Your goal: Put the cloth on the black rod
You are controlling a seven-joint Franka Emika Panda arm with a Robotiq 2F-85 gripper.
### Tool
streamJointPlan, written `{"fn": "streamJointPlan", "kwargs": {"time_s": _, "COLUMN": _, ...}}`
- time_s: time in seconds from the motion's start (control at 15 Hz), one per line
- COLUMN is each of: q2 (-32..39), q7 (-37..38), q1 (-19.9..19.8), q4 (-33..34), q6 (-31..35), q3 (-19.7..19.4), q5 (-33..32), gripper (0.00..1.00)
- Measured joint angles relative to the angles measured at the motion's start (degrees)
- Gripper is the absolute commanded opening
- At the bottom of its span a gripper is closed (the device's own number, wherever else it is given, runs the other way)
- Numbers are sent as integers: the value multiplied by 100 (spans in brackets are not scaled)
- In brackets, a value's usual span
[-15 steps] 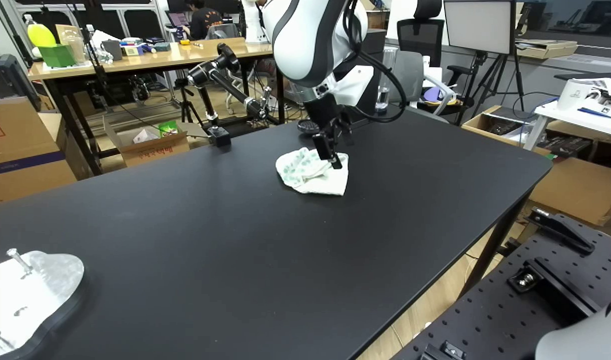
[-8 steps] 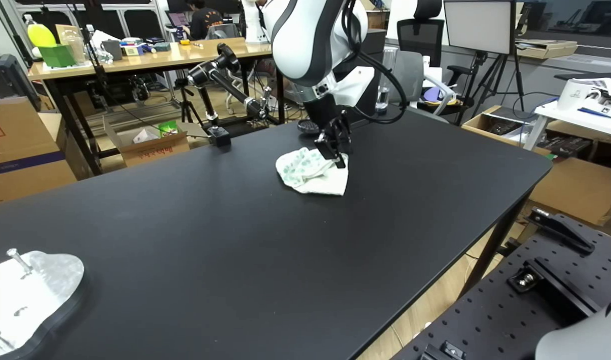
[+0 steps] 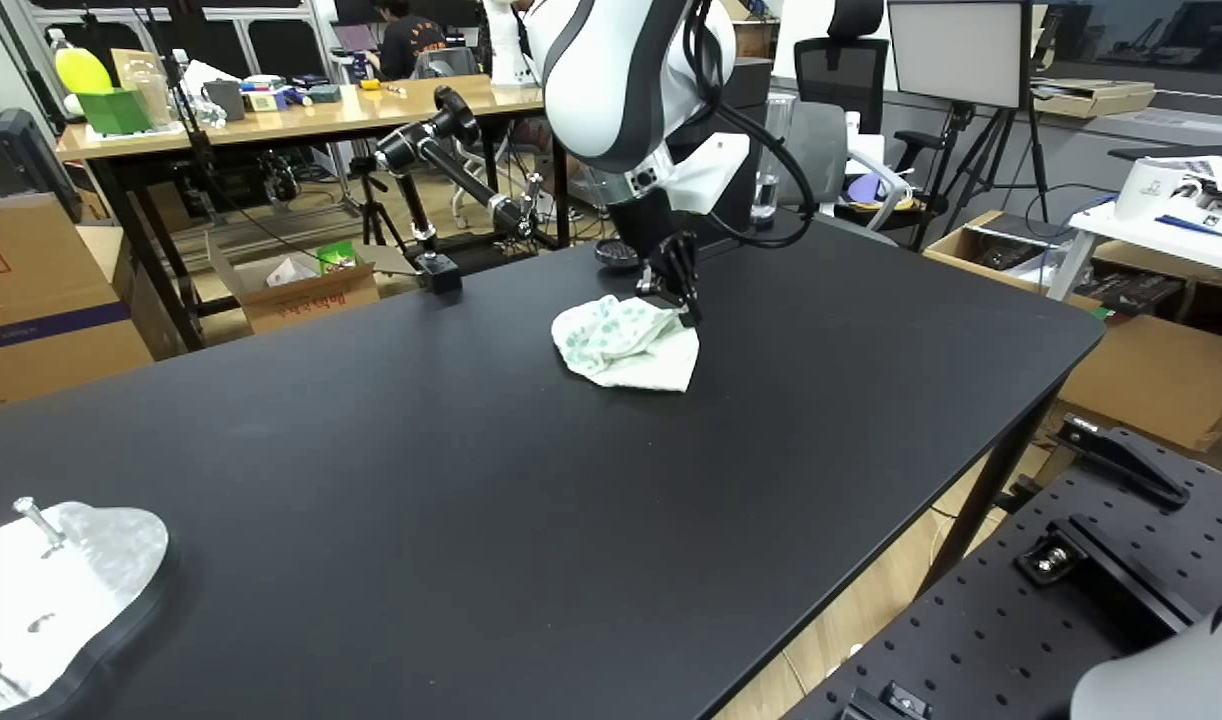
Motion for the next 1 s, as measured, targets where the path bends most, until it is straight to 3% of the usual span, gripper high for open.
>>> {"fn": "streamJointPlan", "kwargs": {"time_s": 0.27, "q2": 3, "q7": 35, "q1": 0, "q4": 21, "q6": -46, "q3": 7, "q5": 291, "gripper": 0}}
{"fn": "streamJointPlan", "kwargs": {"time_s": 0.6, "q2": -158, "q7": 116, "q1": 3, "q4": 506, "q6": -580, "q3": 83, "q5": 958, "gripper": 0}}
{"fn": "streamJointPlan", "kwargs": {"time_s": 1.0, "q2": -888, "q7": 1000, "q1": 166, "q4": 1010, "q6": -1092, "q3": 166, "q5": 1371, "gripper": 0}}
